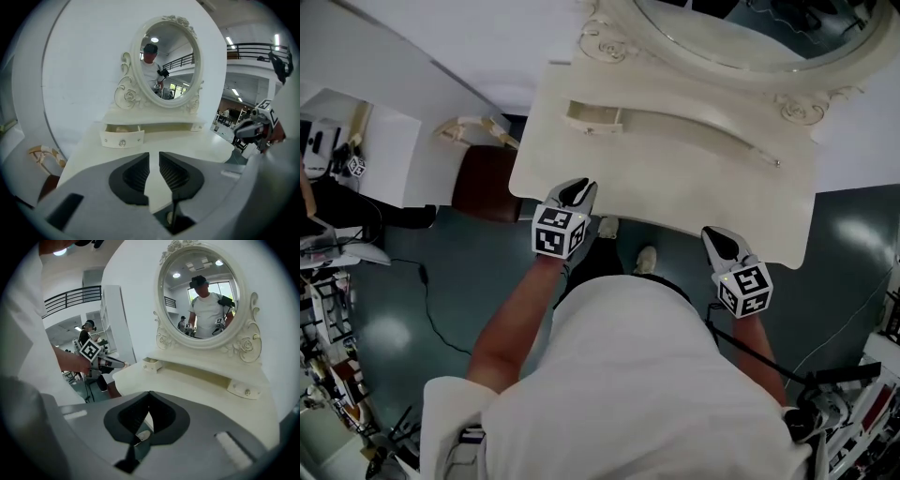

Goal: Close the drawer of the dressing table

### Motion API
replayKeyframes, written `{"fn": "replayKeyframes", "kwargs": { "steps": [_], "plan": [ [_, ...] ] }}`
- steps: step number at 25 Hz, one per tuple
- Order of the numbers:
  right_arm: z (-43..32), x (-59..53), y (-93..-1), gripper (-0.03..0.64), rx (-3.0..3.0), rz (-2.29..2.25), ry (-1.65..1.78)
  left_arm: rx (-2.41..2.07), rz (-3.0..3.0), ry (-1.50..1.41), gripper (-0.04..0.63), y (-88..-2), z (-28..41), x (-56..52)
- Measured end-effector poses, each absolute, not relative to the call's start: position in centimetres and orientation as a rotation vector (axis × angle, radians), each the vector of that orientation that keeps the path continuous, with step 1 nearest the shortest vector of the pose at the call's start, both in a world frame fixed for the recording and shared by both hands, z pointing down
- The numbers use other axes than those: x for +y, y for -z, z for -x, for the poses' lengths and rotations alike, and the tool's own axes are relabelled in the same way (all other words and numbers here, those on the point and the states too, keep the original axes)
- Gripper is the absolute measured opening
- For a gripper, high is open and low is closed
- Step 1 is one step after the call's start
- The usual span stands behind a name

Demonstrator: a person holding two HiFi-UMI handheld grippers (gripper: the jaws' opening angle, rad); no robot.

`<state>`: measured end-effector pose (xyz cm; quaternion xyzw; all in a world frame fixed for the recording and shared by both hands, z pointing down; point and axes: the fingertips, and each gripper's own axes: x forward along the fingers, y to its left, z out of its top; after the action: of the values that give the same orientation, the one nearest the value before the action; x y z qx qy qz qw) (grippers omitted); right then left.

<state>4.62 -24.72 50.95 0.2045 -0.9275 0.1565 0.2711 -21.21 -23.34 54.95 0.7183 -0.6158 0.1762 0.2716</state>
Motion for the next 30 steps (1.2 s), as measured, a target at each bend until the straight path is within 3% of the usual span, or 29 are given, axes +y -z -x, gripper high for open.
{"fn": "replayKeyframes", "kwargs": {
  "steps": [23,30],
  "plan": [
    [-1.5,-29.8,-49.8,0.002,-2.317,-0.909,-0.536,-1.549,-1.811,-0.529,0.152,-64.7,30.7,-36.2],
    [-1.0,-29.6,-50.2,0.002,-2.289,-0.969,-0.569,-1.501,-1.821,-0.552,0.094,-65.5,30.7,-36.9]
  ]
}}
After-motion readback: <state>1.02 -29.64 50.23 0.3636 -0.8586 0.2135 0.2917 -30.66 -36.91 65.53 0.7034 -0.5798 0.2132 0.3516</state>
